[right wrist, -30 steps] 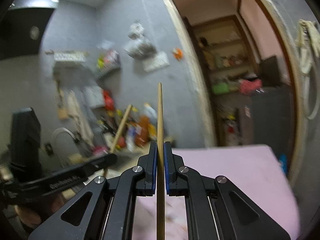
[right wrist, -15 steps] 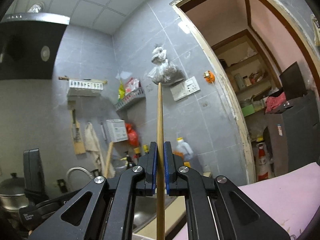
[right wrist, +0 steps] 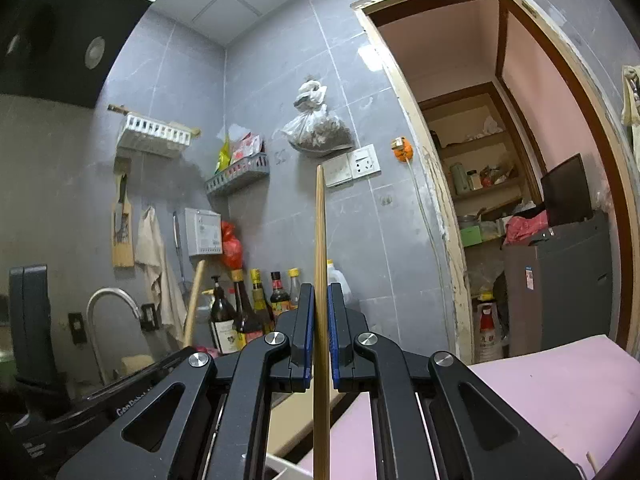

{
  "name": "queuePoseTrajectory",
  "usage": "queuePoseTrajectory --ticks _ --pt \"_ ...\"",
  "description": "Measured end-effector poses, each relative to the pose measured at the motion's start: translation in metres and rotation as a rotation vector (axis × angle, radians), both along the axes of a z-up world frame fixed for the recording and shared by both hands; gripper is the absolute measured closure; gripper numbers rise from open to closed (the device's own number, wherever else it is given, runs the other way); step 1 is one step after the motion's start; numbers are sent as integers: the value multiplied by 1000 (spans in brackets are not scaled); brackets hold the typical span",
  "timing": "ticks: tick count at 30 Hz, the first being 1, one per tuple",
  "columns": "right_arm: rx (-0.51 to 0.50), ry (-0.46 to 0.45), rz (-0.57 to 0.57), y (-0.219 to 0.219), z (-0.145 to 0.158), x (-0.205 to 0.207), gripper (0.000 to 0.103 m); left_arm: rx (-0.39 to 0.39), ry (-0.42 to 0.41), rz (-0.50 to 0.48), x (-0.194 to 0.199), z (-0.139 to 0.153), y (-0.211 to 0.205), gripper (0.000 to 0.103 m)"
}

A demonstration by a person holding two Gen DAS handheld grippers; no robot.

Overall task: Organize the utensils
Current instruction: 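Lift both chopsticks and drop them into the white caddy, opening both tools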

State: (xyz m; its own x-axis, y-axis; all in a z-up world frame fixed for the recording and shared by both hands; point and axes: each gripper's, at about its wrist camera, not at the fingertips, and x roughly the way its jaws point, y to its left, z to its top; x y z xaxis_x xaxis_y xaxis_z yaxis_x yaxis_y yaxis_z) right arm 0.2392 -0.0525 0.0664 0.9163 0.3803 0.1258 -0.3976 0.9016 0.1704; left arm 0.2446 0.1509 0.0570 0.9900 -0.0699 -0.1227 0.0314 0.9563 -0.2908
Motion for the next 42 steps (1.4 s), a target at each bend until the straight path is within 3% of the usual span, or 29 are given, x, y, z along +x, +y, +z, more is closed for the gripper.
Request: queuePoseTrajectory --ticks 17,21,24,27,30,32,34,37,42 --pt "-87 155 44 -6 -12 -14 95 -21 147 -54 -17 -22 -6 95" --pt "-76 169 52 -17 -8 -23 77 -25 142 -77 -29 -17 -11 68" --pt "-72 168 38 -33 -2 -34 72 -30 142 -84 -38 -9 -19 64" --pt "-58 167 12 -51 2 -44 53 -27 139 -103 -47 -1 -32 48" --pt "-55 153 -42 -72 7 -55 50 10 124 -120 -56 7 -51 41" --pt "-60 141 -78 -87 10 -65 42 34 121 -136 -60 12 -62 36" --pt "-63 133 -102 -100 12 -73 27 48 108 -154 -65 15 -73 24" --pt "-73 128 -139 -119 15 -85 22 52 89 -173 -72 18 -86 11" --pt "-81 140 -184 -147 16 -101 14 52 77 -192 -80 20 -105 4"
